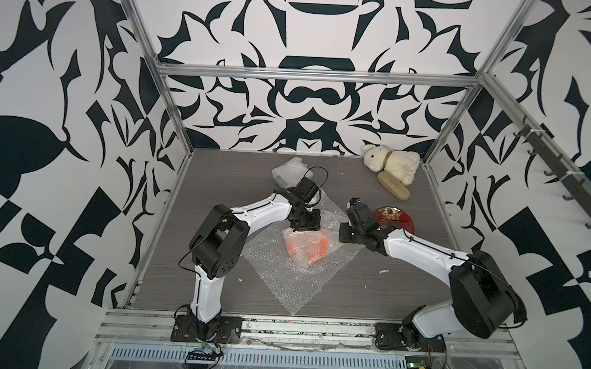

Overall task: Unpack dinner plates from bubble wrap
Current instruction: Unwrap the bubble wrap.

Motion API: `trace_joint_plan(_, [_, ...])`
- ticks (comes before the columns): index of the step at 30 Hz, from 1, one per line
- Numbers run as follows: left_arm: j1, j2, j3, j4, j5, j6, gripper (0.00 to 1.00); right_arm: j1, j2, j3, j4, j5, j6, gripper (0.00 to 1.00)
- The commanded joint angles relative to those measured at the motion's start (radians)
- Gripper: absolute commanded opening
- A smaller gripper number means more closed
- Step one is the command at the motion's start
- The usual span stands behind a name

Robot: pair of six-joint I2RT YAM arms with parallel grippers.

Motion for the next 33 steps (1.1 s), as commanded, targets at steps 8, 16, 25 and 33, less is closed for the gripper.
trace_joint_plan(8, [-0.004,-0.047,-0.024,0.028,0.013,0.022,0.01,-0.005,-0.005,-0.008,0.008,0.01,0.009,0.0])
trace_joint_plan(16, [-0.004,-0.1,-0.07,0.032,0.005,0.033,0.0,-0.006,-0.004,-0.008,-0.001,0.023,0.009,0.0])
trace_joint_plan(25, [-0.004,-0.211,-0.143,0.014,-0.005,0.042,0.0,-0.013,0.0,-0.005,-0.009,0.039,0.011,0.0])
trace_joint_plan(33, [-0.004,-0.319,-0.233,-0.01,-0.034,0.045,0.0,-0.018,0.01,0.0,-0.019,0.046,0.011,0.0])
